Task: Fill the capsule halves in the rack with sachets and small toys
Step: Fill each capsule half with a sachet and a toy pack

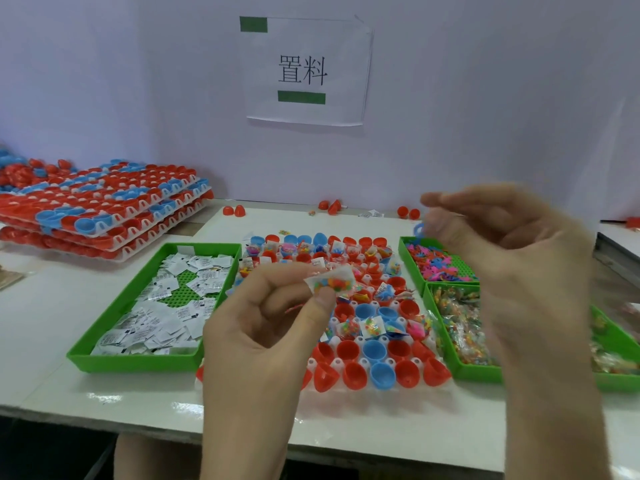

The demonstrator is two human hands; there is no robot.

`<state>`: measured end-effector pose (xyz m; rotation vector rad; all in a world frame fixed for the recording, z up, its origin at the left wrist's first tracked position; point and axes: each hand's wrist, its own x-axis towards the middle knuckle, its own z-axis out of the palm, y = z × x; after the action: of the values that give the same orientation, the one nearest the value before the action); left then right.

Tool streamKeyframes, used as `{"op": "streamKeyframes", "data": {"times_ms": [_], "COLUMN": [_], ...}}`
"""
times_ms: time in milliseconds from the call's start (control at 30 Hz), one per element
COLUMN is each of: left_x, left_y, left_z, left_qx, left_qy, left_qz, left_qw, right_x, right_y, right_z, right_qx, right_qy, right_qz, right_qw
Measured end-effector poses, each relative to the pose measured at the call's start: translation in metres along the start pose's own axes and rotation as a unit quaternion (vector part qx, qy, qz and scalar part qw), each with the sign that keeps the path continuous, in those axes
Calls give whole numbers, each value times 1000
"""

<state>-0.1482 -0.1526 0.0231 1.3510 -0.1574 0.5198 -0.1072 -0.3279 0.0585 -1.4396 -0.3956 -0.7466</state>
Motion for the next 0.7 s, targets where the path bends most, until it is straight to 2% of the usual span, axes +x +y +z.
{"op": "streamKeyframes", "data": {"times_ms": [100,233,433,700], "left_x": [-1,-1,-1,0], "left_y": [-1,-1,1,-1], "left_z": [-1,4,5,-2], "left_qx": [9,9,3,18], "left_qy": [-29,-52,-34,-17], "left_qz": [9,18,17,-2], "left_qw": [1000,998,999,1000], "right_x": [-19,-26,-27,-26], "right_y": [-1,-2,0,-3], "right_z": [15,27,30,27], "right_qx": [-12,4,50,73], "right_qy": [-14,-31,-90,-165], "right_qz": [34,22,18,74], "right_qw": [999,999,995,981]}}
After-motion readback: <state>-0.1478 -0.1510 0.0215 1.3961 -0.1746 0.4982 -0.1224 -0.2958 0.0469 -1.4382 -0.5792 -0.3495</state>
